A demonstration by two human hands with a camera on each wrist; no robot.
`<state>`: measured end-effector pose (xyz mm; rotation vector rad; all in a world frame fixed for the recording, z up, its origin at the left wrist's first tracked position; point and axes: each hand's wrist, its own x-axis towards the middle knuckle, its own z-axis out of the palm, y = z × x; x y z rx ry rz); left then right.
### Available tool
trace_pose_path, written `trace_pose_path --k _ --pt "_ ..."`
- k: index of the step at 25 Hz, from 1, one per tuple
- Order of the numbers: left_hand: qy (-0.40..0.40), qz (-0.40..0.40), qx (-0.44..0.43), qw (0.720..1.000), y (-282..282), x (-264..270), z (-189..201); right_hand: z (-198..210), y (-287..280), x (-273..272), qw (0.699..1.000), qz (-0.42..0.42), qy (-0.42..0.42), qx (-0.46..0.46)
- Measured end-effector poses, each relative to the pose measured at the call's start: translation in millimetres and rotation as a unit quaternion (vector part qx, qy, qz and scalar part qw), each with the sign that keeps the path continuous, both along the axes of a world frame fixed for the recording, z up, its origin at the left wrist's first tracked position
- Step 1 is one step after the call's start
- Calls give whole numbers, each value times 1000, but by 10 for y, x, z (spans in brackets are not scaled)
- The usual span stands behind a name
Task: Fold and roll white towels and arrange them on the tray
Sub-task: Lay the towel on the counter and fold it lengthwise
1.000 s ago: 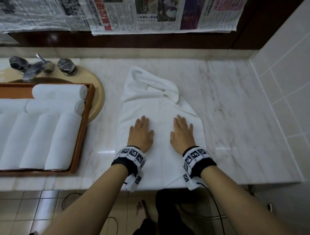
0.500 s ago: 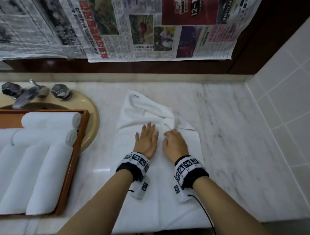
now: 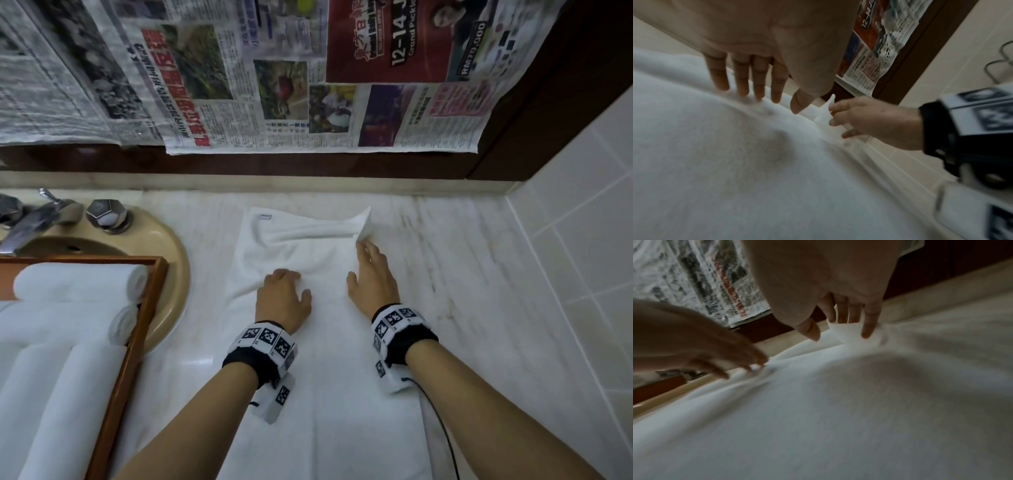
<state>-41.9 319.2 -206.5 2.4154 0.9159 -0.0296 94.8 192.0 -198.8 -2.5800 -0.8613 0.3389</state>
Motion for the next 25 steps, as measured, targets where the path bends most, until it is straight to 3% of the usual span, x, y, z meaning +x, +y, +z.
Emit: trace_pose_path --k 3,6,7,9,11,12,14,16,17,19,22,23,25 --pt "14 -67 0 998 38 130 -56 -57 76 -237 995 33 -64 67" --pt "66 -105 -11 992 104 82 -192 -221 -14 -114 983 180 -13 -27" --pt "68 -97 -15 993 141 64 -210 -264 -57 22 982 170 11 -82" --pt "93 -26 -18 995 216 51 -205 -270 -104 256 983 72 47 -162" --pt "115 46 -20 992 254 151 -128 -206 -4 319 982 32 44 -181" --pt "103 29 -35 994 225 269 -81 -173 107 295 984 60 37 -161" --pt "63 -94 -84 990 106 531 -11 -142 320 227 980 146 64 -119" --pt "72 -162 -84 981 189 640 -67 -192 359 261 975 165 84 -126" --pt "87 -143 -57 984 327 601 -136 -235 314 315 974 151 84 -145" --pt "123 -25 -12 992 642 418 -240 -299 175 415 974 88 88 -187" --pt "174 129 -61 974 891 409 -98 -169 269 530 968 -29 122 -215" --pt "158 123 -70 977 858 551 -24 -123 401 552 973 -21 109 -203" --pt "102 -2 -92 990 662 904 51 -102 642 580 978 88 82 -170"
